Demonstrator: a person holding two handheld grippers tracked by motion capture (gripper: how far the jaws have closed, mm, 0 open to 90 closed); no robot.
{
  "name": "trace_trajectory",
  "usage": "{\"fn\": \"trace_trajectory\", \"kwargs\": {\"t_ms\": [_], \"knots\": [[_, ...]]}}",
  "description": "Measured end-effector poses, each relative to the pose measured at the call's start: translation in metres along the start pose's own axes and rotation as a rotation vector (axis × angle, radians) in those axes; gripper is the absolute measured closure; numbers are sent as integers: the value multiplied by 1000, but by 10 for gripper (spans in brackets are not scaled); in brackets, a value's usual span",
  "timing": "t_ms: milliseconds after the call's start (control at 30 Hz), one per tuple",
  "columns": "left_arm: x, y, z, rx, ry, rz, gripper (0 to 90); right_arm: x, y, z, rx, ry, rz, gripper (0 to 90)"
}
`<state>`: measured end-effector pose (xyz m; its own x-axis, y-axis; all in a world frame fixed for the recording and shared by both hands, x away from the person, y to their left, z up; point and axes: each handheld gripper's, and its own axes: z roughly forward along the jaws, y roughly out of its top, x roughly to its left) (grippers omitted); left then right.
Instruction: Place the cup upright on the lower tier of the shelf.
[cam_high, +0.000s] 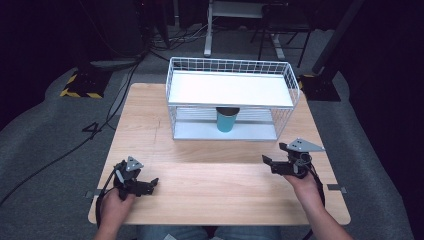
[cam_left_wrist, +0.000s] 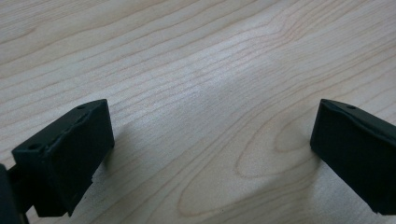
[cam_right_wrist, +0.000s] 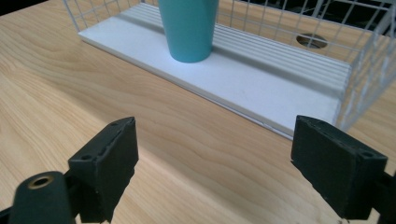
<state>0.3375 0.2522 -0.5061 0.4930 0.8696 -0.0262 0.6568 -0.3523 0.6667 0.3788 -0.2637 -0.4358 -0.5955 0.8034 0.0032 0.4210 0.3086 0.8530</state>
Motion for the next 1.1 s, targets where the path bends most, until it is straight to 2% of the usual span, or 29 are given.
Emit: {"fn": "trace_trajectory", "kwargs": {"t_ms": [200,400,600,967,1100], "knots": [[0,1,1,0,2,1,0,-7,-12,-12,25,-4,10,156],[0,1,1,0,2,1,0,-9,-25,-20,56,-5,-6,158],[0,1,1,0,2,1,0,-10,-39,-28,84,11,2,157],[0,1,1,0,1,1,0,-13,-64,-23,132,27,16,157],[0,1,1,0,2,1,0,-13,-71,-17,182,44,30,157]]}}
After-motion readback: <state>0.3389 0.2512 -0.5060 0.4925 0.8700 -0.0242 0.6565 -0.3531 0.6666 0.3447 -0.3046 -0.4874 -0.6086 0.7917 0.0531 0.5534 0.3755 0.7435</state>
